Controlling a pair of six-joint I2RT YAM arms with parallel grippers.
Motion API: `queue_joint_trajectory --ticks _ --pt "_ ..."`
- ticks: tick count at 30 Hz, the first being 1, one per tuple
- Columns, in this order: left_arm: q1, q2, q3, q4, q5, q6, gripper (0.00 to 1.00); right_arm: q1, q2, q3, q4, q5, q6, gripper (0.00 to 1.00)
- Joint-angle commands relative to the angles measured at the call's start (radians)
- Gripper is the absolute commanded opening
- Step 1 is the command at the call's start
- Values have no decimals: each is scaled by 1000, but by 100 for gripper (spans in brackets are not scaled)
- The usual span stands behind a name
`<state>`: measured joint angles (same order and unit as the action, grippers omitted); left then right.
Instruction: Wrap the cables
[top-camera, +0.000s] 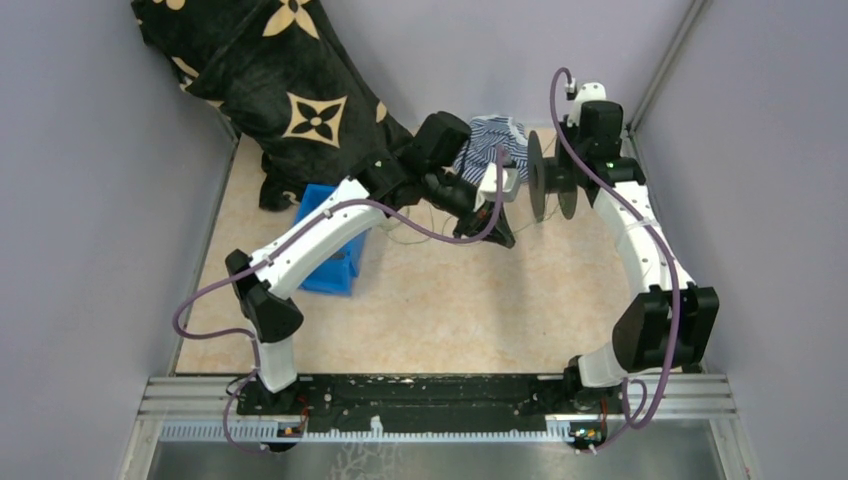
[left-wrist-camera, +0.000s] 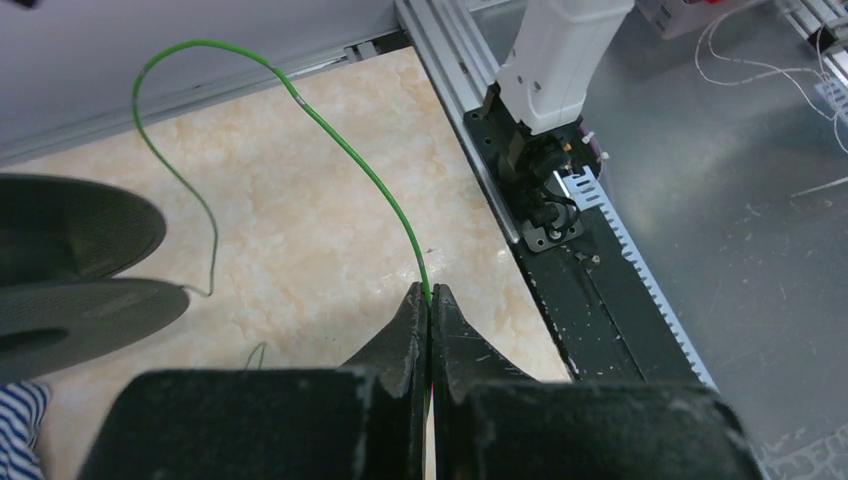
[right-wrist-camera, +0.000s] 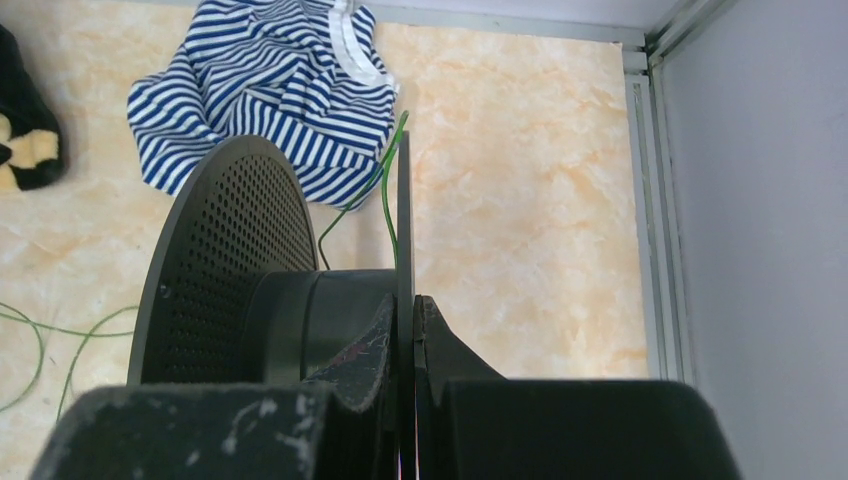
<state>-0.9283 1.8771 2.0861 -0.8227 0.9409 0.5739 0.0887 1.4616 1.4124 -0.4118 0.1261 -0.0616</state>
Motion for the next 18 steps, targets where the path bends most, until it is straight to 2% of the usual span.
queue_joint_trajectory --ticks 1,10,18 --pt "76 -72 46 22 -4 -82 0 -4 -55 -10 106 11 -35 0" --pt "303 -133 23 247 45 -366 0 -3 -101 -88 94 -52 -55 0" --pt "434 -120 23 416 -29 -602 0 -3 -127 -150 70 -112 -76 0"
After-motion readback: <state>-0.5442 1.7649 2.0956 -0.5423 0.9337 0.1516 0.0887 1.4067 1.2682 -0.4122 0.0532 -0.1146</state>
